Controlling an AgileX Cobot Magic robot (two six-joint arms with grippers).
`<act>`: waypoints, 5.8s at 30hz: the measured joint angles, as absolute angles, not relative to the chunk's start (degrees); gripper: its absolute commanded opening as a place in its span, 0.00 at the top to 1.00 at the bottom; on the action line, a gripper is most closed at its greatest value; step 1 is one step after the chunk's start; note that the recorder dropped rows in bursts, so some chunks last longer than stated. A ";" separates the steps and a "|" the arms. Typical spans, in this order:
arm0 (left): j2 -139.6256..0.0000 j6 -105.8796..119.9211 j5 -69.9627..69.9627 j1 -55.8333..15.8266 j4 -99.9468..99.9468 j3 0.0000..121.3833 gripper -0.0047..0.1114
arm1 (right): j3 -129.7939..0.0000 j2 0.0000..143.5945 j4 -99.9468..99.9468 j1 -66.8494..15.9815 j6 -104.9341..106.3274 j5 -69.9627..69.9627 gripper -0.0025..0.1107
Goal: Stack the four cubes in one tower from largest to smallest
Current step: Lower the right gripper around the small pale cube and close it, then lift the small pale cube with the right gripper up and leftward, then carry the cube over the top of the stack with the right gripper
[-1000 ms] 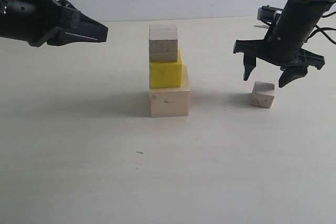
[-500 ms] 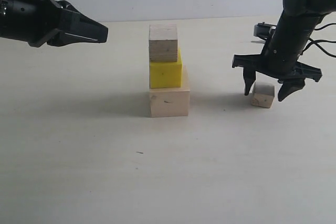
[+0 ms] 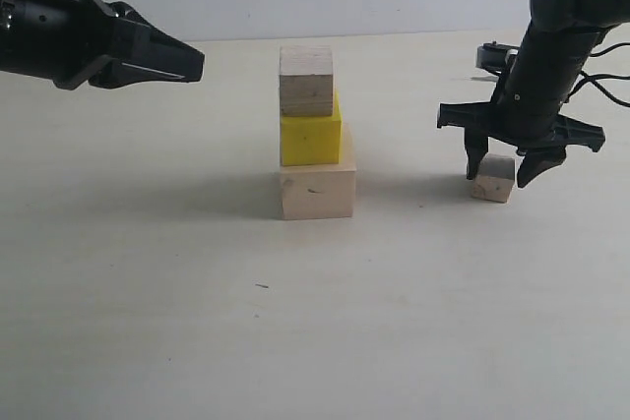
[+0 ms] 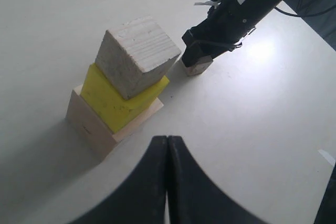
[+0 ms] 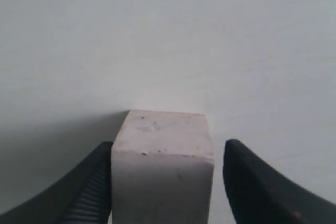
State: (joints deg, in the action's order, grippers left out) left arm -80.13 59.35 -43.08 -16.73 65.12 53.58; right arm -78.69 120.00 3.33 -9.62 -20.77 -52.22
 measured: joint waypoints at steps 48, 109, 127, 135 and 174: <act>-80.13 59.44 -45.92 -16.73 67.53 53.58 0.96 | -80.02 117.24 3.81 -9.62 -3.39 -50.47 0.98; -73.21 58.04 -46.19 -16.73 67.41 53.52 0.96 | -71.57 107.31 82.54 0.20 100.78 -56.08 0.98; -71.50 56.72 -45.98 -16.73 64.85 53.52 0.96 | -80.72 116.72 83.81 0.20 111.37 -69.03 0.98; -71.50 56.72 -44.36 -16.73 62.64 53.52 0.96 | -80.72 114.45 84.24 -3.80 112.37 -69.23 0.98; -71.50 56.72 -42.43 -16.73 62.85 53.52 0.96 | -80.72 115.51 86.65 -10.69 116.39 -69.51 0.98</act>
State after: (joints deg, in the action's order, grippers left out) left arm -71.50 56.72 -42.43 -16.73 62.85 53.52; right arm -80.72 115.51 86.65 -10.69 116.39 -69.51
